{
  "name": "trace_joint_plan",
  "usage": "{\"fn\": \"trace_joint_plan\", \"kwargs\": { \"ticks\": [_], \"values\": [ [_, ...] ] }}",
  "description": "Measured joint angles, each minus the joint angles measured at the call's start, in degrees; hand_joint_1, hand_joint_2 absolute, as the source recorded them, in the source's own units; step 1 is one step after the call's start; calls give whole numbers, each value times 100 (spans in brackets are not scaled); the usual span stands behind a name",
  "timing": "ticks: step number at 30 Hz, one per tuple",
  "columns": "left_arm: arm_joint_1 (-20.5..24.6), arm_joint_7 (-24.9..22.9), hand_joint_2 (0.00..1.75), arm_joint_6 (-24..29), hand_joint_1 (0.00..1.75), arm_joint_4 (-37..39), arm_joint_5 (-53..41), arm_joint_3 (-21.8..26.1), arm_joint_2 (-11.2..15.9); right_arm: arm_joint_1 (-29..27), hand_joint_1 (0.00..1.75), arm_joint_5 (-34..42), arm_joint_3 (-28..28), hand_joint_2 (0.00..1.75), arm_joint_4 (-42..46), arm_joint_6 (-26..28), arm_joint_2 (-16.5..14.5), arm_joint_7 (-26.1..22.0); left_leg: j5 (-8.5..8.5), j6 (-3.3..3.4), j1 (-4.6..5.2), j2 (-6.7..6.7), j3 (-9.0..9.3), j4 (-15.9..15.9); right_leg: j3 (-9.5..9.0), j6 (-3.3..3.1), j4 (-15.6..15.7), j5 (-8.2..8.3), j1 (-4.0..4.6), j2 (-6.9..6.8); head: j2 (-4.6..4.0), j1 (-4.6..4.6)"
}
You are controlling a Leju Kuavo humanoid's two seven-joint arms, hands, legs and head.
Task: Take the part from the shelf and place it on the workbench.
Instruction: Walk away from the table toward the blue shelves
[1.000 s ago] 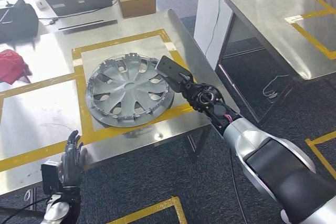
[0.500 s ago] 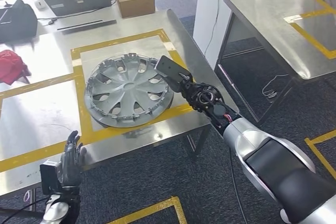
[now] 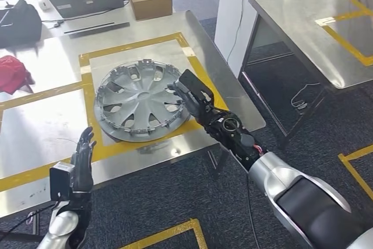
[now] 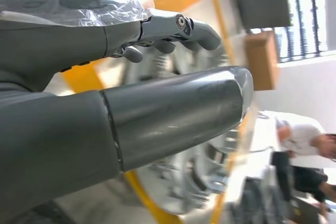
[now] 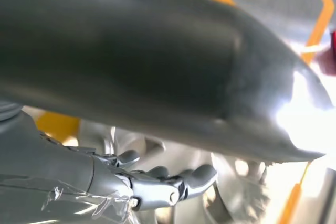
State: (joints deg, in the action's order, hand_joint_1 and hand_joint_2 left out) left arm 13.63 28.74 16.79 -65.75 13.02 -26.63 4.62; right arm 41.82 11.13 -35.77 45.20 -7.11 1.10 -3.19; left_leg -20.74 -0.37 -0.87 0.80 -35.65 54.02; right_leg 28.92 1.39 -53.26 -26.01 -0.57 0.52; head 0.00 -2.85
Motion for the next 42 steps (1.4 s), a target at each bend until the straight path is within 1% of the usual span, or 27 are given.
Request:
{"fn": "trace_joint_plan", "kwargs": {
  "ticks": [2, 5, 14, 28, 42],
  "values": [
    [44, -34, 0, 2, 0, -242, -31, 55, -29, -233, 0, 126, 18, 0, 480, 70, 75, 64, -4, -4, 9, -22, 0, 0, 6, 0, -1, 4, -1, 25, 0, 13],
    [42, 12, 0, -17, 0, -493, -18, 122, -47, -368, 0, 211, 61, 0, 966, 100, 202, 29, -5, -5, 13, -37, 3, 0, 12, -1, 0, 4, -1, 37, 0, 31],
    [36, 53, 0, -33, 0, -891, 37, 298, -63, -593, 0, 233, 122, 0, 1824, 123, 434, -46, -6, -7, 13, -37, 3, -2, 12, -1, 0, 3, 1, 34, 0, 62],
    [40, 70, 0, -22, 0, -1054, 28, 374, -87, -741, 0, 290, 214, 0, 2281, 138, 553, -65, -7, -7, 13, -37, 2, -2, 12, -3, 0, 0, -1, 34, 0, 81],
    [40, 72, 0, -9, 0, -1090, 21, 374, -92, -791, 0, 290, 236, 0, 2421, 140, 568, -70, -8, -9, 13, -37, 3, -2, 12, -4, 0, 0, 0, 34, 0, 92]
  ]
}}
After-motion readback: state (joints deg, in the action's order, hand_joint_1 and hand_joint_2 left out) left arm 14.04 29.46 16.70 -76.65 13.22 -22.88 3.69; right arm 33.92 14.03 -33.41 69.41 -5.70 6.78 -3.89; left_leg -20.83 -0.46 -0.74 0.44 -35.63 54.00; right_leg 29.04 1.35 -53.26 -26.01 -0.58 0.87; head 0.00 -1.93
